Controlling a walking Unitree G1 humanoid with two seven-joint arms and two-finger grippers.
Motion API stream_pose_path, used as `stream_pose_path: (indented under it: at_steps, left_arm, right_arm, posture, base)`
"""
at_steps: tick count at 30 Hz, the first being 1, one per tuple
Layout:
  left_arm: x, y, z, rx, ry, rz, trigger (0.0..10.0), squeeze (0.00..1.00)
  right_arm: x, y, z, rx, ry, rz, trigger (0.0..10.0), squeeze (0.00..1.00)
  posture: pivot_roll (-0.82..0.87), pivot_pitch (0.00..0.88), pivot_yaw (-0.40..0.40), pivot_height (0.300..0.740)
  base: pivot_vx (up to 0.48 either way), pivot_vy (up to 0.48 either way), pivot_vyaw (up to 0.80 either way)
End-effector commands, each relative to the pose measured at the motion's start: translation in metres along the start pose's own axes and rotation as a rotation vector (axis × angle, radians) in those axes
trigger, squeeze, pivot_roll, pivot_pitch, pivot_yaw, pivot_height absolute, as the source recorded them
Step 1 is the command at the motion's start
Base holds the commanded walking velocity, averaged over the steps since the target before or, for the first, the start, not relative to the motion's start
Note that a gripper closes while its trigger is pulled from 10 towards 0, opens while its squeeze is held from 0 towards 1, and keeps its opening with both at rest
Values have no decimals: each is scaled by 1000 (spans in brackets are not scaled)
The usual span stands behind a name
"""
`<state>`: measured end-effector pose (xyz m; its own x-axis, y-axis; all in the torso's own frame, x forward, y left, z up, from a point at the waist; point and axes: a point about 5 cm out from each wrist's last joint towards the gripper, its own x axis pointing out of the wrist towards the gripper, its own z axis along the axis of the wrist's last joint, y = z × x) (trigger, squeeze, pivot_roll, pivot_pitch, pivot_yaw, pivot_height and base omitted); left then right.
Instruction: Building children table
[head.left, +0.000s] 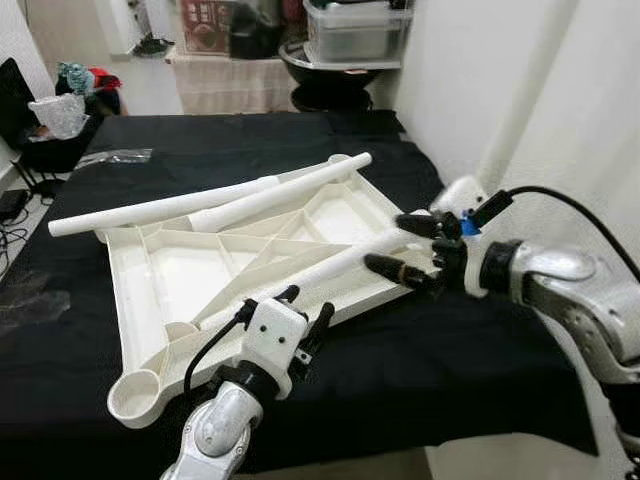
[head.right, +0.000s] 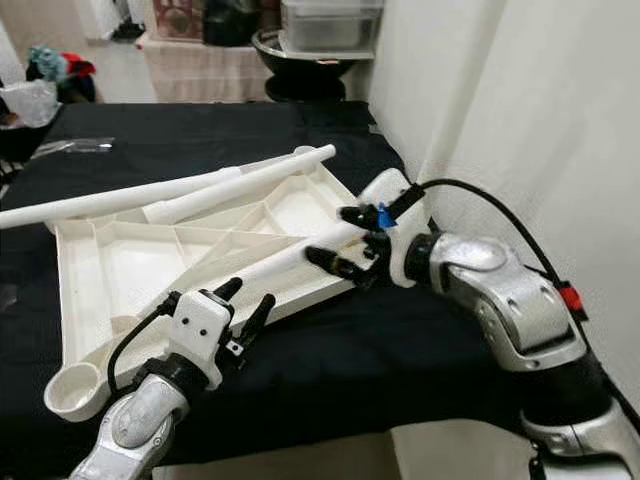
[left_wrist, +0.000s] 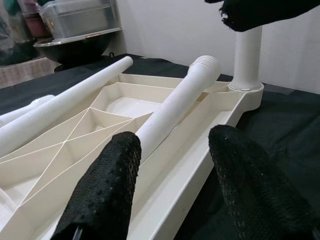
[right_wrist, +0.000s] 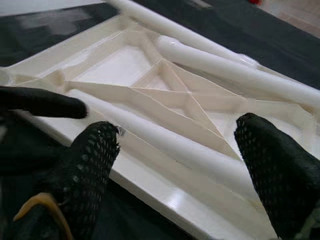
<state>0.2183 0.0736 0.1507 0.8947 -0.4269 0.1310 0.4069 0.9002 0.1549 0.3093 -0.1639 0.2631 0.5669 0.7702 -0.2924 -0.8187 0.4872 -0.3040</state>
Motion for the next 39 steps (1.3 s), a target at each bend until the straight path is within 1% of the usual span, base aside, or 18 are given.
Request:
stream_pose_path:
  at_steps: [1, 3, 4, 6, 8, 10, 11, 12, 14, 16, 17, 19, 20, 21, 23, 26, 33, 39]
  left_arm:
    - [0, -2, -2, -12, 11, 4, 10000, 0]
    - [0, -2, -2, -14, 10, 7, 10000, 0]
    - [0, -2, -2, -14, 10, 7, 10000, 0]
    - [1, -3, -1, -17, 5, 8, 10000, 0]
    - [1, -3, -1, -17, 5, 8, 10000, 0]
    - [2, -3, 2, -19, -2, 9, 10000, 0]
    - [2, -3, 2, -19, -2, 9, 10000, 0]
    - [2, -4, 3, -20, -5, 9, 10000, 0]
    - [2, -4, 3, -20, -5, 9, 10000, 0]
    - [1, -5, 6, -26, -8, 13, 10000, 0]
    - [1, -5, 6, -26, -8, 13, 10000, 0]
    - [-2, -8, 7, -35, -5, 17, 10000, 0]
    - [-2, -8, 7, -35, -5, 17, 10000, 0]
    - [-2, -9, 7, -37, -5, 17, 10000, 0]
    - [-3, -9, 8, -37, -5, 18, 10000, 0]
    - [-4, -11, 9, -43, -5, 15, 10000, 0]
    - [-4, -13, 10, -49, -6, 13, 10000, 0]
    - [-7, -18, 19, -64, -17, 15, 10000, 0]
  right_arm:
    - [-6, -12, 14, -119, -22, -21, 10000, 0]
    - [0, -29, 28, -211, -43, -86, 10000, 0]
    - [0, -29, 28, -211, -43, -86, 10000, 0]
    - [17, -47, 45, -385, -2, -153, 10000, 0]
    - [17, -47, 45, -385, -2, -153, 10000, 0]
    - [37, -55, 52, -561, 109, -153, 10000, 0]
    - [37, -55, 52, -561, 109, -153, 10000, 0]
    - [43, -55, 51, -624, 159, -128, 10000, 0]
    - [43, -55, 51, -624, 159, -128, 10000, 0]
    - [60, -55, 42, -756, 328, -27, 10000, 0]
    - [60, -55, 42, -756, 328, -27, 10000, 0]
    - [69, -54, 33, -890, 536, 141, 10000, 0]
    - [69, -54, 33, -890, 536, 141, 10000, 0]
    - [74, -55, 37, -955, 576, 166, 10000, 0]
    - [76, -56, 38, -974, 581, 169, 10000, 0]
    - [81, -53, 41, -1024, 644, 254, 10000, 0]
    - [91, -52, 47, -1025, 649, 243, 10000, 0]
    - [98, -48, 41, -964, 679, 291, 10000, 0]
  posture:
    - [-4, 39, -90, 740]
    - [-6, 41, -95, 740]
    - [-6, 41, -95, 740]
    - [-7, 49, -103, 740]
    - [-7, 49, -103, 740]
    - [-3, 56, -113, 740]
    - [-3, 56, -113, 740]
    - [-3, 61, -119, 740]
    - [-3, 61, -119, 740]
    - [-3, 77, -130, 740]
    - [-3, 77, -130, 740]
    - [-6, 90, -142, 740]
    - [-6, 90, -142, 740]
    - [-7, 96, -153, 740]
    - [-7, 96, -153, 740]
    - [-10, 103, -162, 740]
    - [-11, 110, -168, 740]
    - [-10, 144, -181, 740]
  base:
    - [0, 0, 0]
    - [0, 0, 0]
    - [0, 0, 0]
    - [0, 0, 0]
    - [0, 0, 0]
    - [0, 0, 0]
    - [0, 0, 0]
    - [0, 0, 0]
    - [0, 0, 0]
    - [0, 0, 0]
    - [0, 0, 0]
    - [0, 0, 0]
    - [0, 0, 0]
    - [0, 0, 0]
    - [0, 0, 0]
    - [0, 0, 0]
    - [0, 0, 0]
    - [0, 0, 0]
